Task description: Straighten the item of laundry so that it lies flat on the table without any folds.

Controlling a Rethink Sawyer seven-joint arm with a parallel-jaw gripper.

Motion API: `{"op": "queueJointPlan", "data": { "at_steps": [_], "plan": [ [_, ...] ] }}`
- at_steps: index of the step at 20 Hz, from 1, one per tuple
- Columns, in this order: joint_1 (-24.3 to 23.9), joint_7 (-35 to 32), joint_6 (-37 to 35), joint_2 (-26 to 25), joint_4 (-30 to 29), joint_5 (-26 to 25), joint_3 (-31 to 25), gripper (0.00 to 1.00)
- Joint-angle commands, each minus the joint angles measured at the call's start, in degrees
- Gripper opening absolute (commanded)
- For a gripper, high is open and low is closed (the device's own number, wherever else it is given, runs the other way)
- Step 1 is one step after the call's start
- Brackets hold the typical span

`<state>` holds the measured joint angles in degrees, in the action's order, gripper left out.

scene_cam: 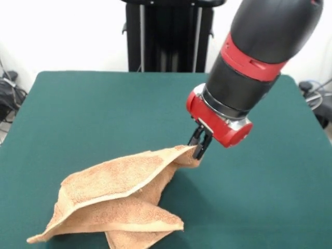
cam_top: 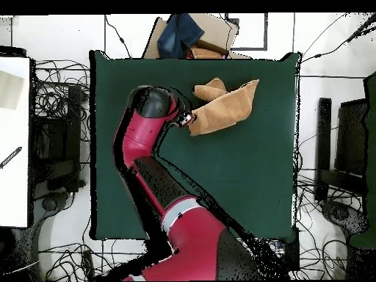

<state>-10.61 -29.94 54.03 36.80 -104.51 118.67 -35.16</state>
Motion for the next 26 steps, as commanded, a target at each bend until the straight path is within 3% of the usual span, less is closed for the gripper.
{"op": "queueJointPlan", "data": {
  "at_steps": [1, 5, 9, 19, 22, 26],
  "plan": [
    [2.08, -20.06, 6.72, -3.30, 6.39, -1.43, 0.63, 0.00],
    [1.23, -16.74, 8.58, -4.88, 9.74, -1.75, -1.19, 0.00],
    [-0.02, -12.21, 11.59, -9.14, 15.42, -5.32, -1.92, 0.00],
    [-5.84, -4.13, 10.23, -14.30, 21.55, -10.03, -3.87, 0.00],
    [-7.90, -1.77, 8.26, -14.86, 20.79, -10.45, -4.51, 0.00],
    [-9.53, -5.67, -0.09, -14.36, 13.98, -14.48, -0.90, 0.00]
  ]
}}
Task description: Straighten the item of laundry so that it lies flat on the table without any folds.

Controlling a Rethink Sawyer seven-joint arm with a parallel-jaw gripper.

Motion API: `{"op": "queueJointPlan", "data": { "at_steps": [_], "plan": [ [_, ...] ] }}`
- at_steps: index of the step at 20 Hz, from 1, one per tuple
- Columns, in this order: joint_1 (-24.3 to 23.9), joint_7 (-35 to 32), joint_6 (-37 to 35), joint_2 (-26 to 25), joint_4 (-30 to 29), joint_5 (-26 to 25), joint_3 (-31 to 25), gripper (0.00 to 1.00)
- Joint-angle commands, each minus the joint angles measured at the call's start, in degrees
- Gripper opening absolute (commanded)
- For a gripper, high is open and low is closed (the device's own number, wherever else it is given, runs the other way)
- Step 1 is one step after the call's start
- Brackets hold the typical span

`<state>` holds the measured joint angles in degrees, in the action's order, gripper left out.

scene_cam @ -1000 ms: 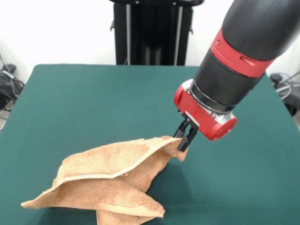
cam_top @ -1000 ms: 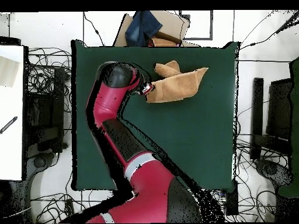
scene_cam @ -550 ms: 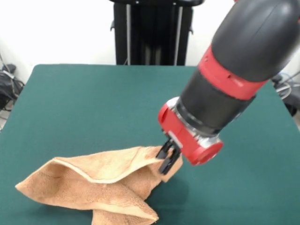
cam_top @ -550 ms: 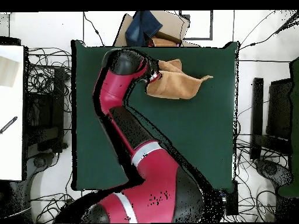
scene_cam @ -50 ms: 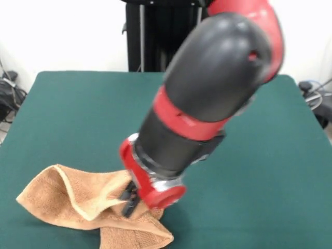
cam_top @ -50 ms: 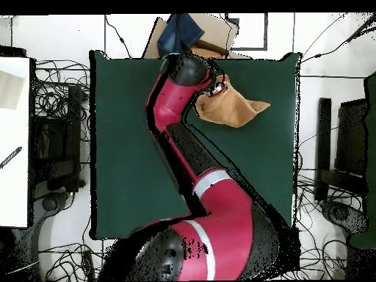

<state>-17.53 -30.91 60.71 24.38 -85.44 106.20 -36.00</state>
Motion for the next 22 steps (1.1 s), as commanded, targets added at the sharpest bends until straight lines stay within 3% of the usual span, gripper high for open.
{"op": "queueJointPlan", "data": {
  "at_steps": [1, 5, 11, 22],
  "plan": [
    [-3.19, -5.77, -9.33, -1.70, -7.15, -3.17, 0.76, 0.00],
    [-4.86, -7.63, -13.78, -0.59, -13.63, -3.66, 1.29, 0.00],
    [-1.65, -20.76, -20.59, 2.20, -22.56, -9.20, 7.61, 0.00],
    [2.32, -27.84, -21.47, 4.48, -28.84, -2.97, 7.66, 0.00]
  ]
}}
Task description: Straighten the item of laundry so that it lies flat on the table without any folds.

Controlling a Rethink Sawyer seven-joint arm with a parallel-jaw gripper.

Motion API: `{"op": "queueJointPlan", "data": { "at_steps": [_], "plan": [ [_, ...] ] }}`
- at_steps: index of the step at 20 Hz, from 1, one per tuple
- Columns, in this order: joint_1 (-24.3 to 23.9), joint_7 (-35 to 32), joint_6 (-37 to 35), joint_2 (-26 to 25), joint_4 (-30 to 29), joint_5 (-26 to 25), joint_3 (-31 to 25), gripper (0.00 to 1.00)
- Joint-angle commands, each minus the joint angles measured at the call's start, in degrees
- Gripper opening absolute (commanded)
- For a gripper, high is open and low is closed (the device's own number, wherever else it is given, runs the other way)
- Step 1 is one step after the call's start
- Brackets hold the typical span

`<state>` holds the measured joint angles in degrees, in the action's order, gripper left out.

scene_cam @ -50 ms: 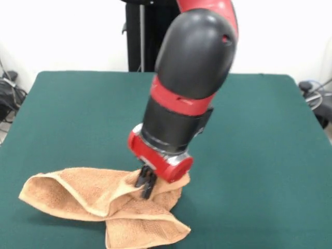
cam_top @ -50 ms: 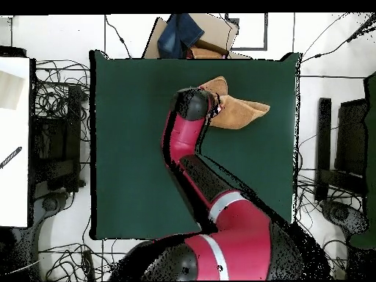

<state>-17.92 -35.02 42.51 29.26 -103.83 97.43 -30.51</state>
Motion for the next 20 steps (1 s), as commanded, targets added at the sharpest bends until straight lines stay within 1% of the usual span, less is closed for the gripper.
{"op": "queueJointPlan", "data": {
  "at_steps": [1, 5, 9, 15, 17, 20],
  "plan": [
    [2.86, -24.56, -3.91, -0.35, -11.07, 5.62, 2.30, 0.00],
    [3.03, -26.97, -5.50, -0.08, -13.02, 5.43, 2.24, 0.00],
    [2.52, -27.52, -5.92, 0.27, -14.16, 5.29, 1.50, 0.00],
    [1.65, -26.73, -4.57, 0.51, -14.79, 6.04, 0.27, 0.00],
    [1.56, -25.34, -3.24, 0.69, -15.07, 6.03, 0.81, 0.00],
    [-1.32, -18.20, -3.27, 2.27, -17.29, 6.02, 1.37, 0.00]
  ]
}}
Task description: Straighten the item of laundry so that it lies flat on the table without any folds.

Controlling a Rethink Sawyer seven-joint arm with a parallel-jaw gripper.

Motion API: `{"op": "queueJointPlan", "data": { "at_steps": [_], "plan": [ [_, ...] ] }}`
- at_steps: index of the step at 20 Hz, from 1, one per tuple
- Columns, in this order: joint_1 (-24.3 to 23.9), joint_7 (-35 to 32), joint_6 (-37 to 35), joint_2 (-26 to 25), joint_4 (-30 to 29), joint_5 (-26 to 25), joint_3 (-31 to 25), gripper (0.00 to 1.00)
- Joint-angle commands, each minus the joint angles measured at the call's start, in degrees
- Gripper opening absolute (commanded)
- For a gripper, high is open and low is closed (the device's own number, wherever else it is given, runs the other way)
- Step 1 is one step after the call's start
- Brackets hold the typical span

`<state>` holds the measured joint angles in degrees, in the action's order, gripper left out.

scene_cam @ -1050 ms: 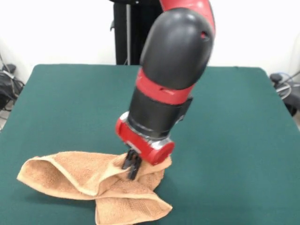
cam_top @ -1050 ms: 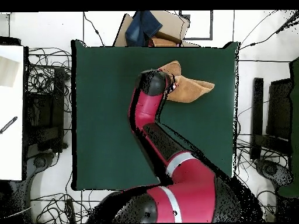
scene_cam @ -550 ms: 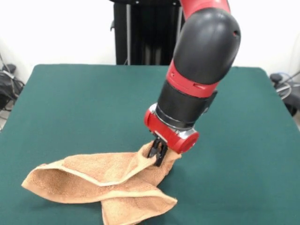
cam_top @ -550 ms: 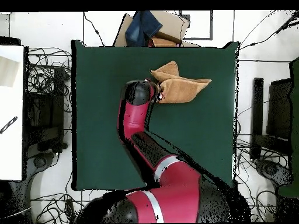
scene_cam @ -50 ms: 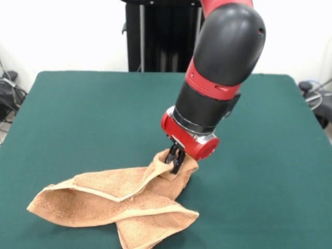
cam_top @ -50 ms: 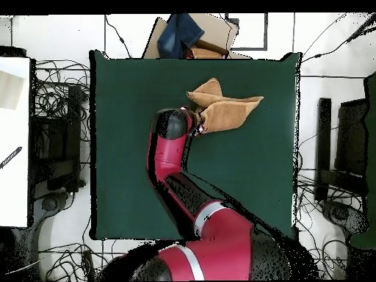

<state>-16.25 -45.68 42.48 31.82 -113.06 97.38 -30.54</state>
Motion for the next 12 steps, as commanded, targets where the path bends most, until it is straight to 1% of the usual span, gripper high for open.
{"op": "queueJointPlan", "data": {
  "at_steps": [1, 5, 8, 9, 12],
  "plan": [
    [-4.06, -5.12, -3.50, 0.36, -9.01, 5.86, 1.78, 0.00],
    [-7.12, 0.54, -5.37, 2.10, -12.54, 1.63, 5.20, 0.00],
    [-10.43, 5.22, -7.66, 3.18, -14.87, -1.15, 6.45, 0.00],
    [-11.21, 5.67, -8.56, 3.37, -15.47, -2.85, 7.35, 0.00],
    [-13.12, 7.75, -10.12, 4.00, -17.00, -5.73, 9.11, 0.00]
  ]
}}
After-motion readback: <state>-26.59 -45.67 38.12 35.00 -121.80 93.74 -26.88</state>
